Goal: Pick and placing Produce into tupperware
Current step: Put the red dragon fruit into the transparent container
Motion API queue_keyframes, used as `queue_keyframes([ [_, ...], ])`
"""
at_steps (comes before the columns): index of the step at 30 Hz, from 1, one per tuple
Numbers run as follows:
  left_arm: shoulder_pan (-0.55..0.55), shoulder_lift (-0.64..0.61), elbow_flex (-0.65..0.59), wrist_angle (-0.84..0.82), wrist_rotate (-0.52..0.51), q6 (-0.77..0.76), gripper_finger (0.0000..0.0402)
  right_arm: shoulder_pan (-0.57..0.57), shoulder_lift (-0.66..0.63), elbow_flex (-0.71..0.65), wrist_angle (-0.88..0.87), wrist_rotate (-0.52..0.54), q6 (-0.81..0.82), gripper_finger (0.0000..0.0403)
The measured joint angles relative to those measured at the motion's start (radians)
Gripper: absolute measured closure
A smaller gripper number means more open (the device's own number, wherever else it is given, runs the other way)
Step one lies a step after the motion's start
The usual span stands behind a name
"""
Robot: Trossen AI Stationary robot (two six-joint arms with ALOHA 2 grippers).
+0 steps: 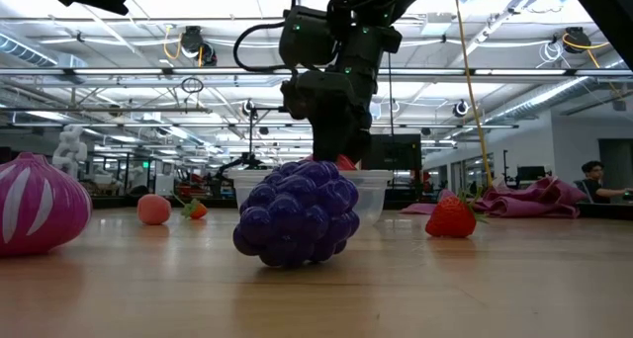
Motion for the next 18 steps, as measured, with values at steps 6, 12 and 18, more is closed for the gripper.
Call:
queue_keyframes([
  [6, 0.0, 0.0, 0.0, 0.0, 0.0, 0.0, 0.0231, 0.011, 0.0, 0.0, -0.001, 0.033, -0.007, 0.0167],
  [12, 0.0, 0.006, 0.0, 0.0, 0.0, -0.002, 0.0231, 0.01, 0.001, 0.0, -0.011, 0.037, -0.004, 0.0167],
  [18, 0.0, 0.022, 0.0, 0.0, -0.002, -0.001, 0.0231, 0.01, 0.004, 0.0, -0.026, 0.056, 0.0, 0.0167],
])
